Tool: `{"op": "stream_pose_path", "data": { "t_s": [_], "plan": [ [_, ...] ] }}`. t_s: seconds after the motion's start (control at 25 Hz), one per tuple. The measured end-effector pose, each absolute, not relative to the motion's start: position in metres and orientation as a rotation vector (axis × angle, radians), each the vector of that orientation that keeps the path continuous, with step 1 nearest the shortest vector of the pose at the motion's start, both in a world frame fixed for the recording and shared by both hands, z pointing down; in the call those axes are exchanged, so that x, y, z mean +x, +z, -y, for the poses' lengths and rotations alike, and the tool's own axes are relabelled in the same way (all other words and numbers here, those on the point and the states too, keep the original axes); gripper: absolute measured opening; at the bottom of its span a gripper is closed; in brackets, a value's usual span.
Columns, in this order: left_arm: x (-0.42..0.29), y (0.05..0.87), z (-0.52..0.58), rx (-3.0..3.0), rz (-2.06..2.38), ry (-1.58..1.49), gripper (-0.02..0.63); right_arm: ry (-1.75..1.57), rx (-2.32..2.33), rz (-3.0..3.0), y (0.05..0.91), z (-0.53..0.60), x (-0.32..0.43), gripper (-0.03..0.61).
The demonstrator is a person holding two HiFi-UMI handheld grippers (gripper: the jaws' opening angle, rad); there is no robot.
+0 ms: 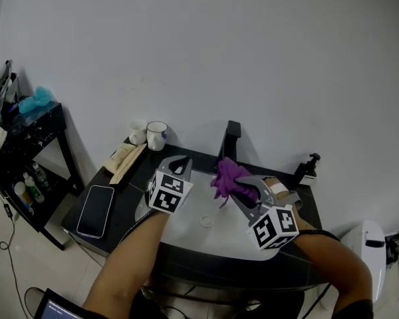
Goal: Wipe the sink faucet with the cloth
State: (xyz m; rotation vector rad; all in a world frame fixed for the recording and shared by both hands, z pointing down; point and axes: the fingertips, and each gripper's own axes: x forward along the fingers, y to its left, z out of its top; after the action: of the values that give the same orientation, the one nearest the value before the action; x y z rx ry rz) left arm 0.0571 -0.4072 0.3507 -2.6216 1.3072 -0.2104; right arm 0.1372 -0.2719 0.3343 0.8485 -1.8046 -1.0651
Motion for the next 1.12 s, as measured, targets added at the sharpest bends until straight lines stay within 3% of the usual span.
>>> {"op": "stream_pose_path", "data": {
  "t_s": [0.4, 0.64, 1.12],
  "plan": [
    [0.057, 0.349, 0.408, -2.622, -1.308, -0.210, 0.017, -1.039, 0.902, 1.789, 0.383, 0.306, 0.153, 0.107],
    [0.055, 0.350, 0.411, -2.633, -1.321, -0.196, 0.017, -1.158, 1.060, 1.746, 0.371, 0.355, 0.161, 0.107],
    [0.056, 0.345, 0.419, -2.650, -1.328, -0.142, 0.017, -1.072, 1.173, 1.756, 0.366, 0.400, 0.172, 0.109]
  ]
}}
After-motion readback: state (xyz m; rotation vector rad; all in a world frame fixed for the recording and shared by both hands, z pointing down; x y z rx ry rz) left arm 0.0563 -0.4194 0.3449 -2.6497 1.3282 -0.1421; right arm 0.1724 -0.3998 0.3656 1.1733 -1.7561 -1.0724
